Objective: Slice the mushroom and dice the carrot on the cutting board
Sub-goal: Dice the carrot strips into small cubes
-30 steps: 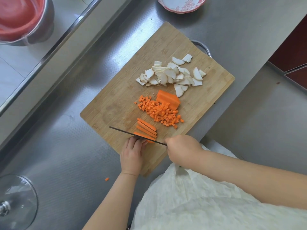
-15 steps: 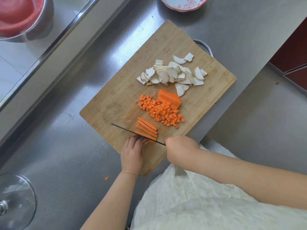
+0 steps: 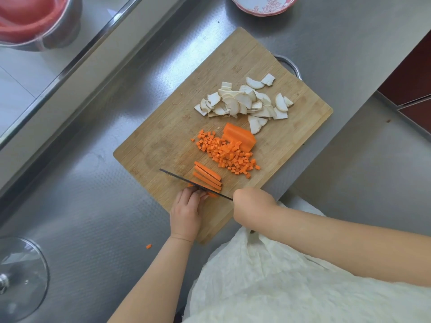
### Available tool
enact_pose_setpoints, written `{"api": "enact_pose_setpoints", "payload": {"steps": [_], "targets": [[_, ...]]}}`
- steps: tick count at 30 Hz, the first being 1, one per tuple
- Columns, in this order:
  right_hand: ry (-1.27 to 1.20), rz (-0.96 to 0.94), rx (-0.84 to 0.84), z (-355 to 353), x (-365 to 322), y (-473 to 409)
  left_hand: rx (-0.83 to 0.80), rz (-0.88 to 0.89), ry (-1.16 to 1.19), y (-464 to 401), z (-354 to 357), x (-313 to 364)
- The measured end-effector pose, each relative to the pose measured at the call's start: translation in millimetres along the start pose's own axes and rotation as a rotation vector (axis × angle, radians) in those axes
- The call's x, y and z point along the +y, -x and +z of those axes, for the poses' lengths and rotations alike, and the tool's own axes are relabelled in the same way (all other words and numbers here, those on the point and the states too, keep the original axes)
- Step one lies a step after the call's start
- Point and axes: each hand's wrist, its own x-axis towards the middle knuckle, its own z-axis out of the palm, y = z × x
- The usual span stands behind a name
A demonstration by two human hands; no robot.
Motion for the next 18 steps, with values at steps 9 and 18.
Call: {"api": "enact_pose_setpoints", "payload": {"steps": [9, 18], "targets": [[-0.033, -0.032, 0.027, -6.8, -2.2, -8.1, -0.054, -0.033, -0.038, 1.7, -2.0, 3.5], [-0.193, -0.095, 0.11, 6.3, 20.5, -7.8, -0.125, -0.057, -0.085, -2.1, -10.7, 11.6]]}}
